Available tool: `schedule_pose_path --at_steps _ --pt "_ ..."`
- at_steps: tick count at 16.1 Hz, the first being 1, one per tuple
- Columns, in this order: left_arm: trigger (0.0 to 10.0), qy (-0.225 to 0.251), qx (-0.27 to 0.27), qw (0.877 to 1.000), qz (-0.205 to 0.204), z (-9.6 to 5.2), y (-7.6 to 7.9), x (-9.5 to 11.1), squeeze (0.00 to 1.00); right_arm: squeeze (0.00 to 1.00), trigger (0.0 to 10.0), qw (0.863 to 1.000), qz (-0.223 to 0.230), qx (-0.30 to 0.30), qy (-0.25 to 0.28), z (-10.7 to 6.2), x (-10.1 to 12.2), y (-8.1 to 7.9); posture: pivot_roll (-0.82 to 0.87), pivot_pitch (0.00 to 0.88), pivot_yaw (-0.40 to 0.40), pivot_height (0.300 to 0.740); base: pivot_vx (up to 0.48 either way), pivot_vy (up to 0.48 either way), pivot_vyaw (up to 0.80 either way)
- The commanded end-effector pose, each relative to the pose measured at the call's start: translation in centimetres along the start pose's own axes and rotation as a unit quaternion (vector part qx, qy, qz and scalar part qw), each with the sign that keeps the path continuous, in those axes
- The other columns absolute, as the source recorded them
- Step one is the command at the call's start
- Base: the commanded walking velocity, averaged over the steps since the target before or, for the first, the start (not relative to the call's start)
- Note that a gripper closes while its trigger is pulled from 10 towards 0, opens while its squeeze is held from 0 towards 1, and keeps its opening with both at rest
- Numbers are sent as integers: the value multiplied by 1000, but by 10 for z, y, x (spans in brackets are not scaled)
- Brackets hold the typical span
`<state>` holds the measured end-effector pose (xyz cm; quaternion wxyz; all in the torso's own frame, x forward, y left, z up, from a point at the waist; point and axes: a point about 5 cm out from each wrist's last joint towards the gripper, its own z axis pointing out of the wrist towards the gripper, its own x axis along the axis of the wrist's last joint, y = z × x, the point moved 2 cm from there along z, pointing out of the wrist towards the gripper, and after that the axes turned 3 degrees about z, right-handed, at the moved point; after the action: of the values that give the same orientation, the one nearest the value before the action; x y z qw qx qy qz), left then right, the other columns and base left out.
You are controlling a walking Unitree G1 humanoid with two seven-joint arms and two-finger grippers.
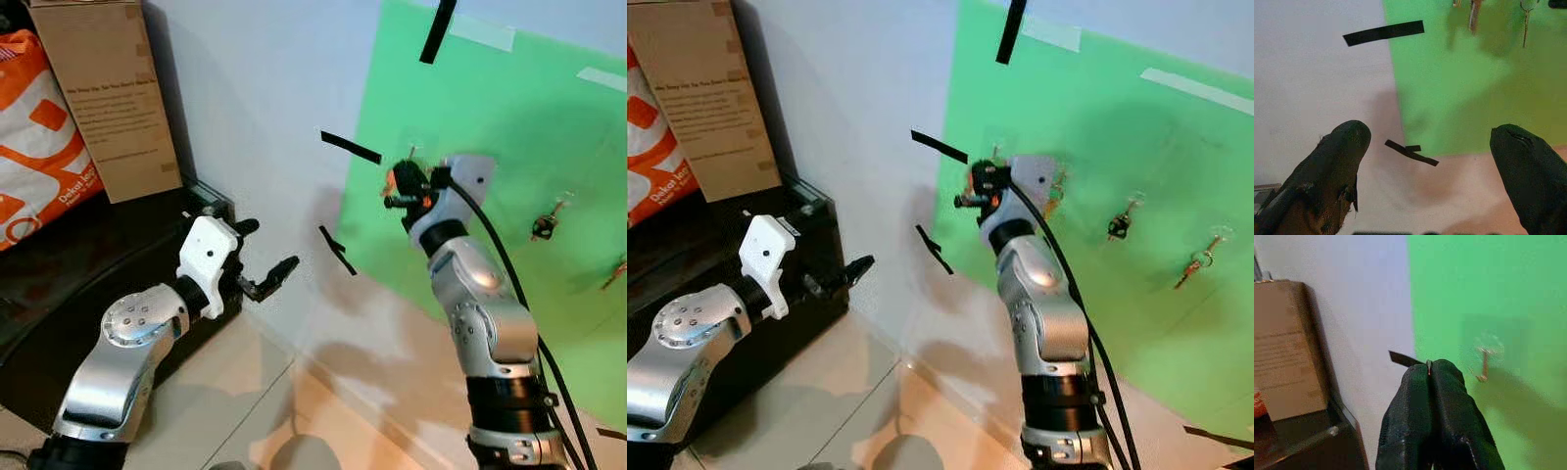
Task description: Hang keys on a hook
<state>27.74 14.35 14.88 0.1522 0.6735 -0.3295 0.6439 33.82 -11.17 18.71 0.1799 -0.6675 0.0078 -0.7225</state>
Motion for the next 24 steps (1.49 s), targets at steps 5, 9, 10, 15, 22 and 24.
schedule_pose_path --at_steps 5,9,10,15,22,24 --pt "10000 13 -25 1000 2 2 7 9 0 0 10000 1000 -3 -2 8 13 6 0 68 0 -77 740 0 0 0" --pt "10000 18 -37 999 0 2 8 11 0 0 10000 999 -5 -52 12 15 10 17 58 0 -71 740 0 0 0" --pt "10000 18 -38 999 0 3 8 12 0 0 10000 998 -6 -59 13 15 10 20 58 0 -70 740 0 0 0" --pt "10000 19 -42 999 0 4 9 12 0 0 10000 995 -9 -95 14 15 11 31 56 0 -67 740 0 0 0" --pt "10000 19 -46 999 1 3 9 13 0 0 10000 997 -3 -71 3 19 8 24 59 0 -67 740 0 0 0" --pt "10000 21 -50 999 0 4 10 14 0 0 10000 998 -6 -69 -2 16 6 26 56 0 -63 740 0 0 0"
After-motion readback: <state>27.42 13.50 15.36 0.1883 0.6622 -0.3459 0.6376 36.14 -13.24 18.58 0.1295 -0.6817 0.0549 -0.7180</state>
